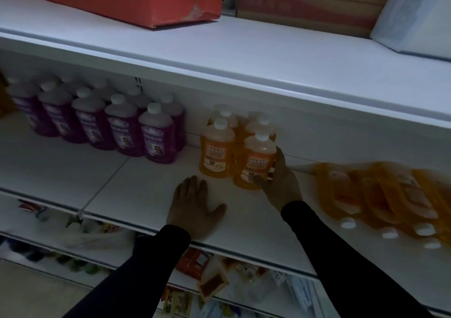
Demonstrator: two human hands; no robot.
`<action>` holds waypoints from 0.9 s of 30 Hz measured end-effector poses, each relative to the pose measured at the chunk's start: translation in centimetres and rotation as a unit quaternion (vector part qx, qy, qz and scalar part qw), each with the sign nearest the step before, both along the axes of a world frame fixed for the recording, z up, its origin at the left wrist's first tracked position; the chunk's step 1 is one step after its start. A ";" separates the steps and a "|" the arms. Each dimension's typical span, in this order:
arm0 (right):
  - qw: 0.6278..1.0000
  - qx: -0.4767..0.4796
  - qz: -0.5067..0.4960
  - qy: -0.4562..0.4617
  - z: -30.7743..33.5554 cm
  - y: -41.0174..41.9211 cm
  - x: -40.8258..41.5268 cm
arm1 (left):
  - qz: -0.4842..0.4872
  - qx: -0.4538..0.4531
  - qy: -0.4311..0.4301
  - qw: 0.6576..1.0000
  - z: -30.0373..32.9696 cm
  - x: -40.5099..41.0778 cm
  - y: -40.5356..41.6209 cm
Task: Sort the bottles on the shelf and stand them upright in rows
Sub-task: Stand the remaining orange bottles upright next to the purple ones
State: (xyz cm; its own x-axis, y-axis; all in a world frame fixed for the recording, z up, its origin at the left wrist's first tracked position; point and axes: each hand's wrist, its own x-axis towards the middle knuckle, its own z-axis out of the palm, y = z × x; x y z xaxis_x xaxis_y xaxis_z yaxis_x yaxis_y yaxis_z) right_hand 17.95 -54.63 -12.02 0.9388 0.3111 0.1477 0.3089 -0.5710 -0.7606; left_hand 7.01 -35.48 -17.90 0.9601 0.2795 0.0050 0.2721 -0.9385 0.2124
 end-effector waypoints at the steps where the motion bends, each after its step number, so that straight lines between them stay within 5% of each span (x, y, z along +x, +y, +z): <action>1: 1.000 0.003 -0.008 -0.004 -0.1 0.4 0.0 | -0.001 0.002 -0.003 1.000 0.0 0.0 0.0; 17: 0.999 0.026 -0.035 -0.013 -1.3 1.4 0.3 | -0.007 0.005 0.010 1.000 0.1 -0.1 0.0; 27: 0.988 -0.114 -0.085 -0.059 -0.5 -2.9 0.0 | -0.039 -0.010 0.062 0.997 0.4 0.3 0.5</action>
State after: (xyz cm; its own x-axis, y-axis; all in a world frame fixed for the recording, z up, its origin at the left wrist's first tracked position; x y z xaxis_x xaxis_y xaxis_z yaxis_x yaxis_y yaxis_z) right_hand 17.96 -57.57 -12.56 0.9610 0.1875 0.2035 0.2720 -0.7753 -0.5700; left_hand 7.32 -34.94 -17.49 0.9718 0.2029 -0.1202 0.2240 -0.9538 0.2004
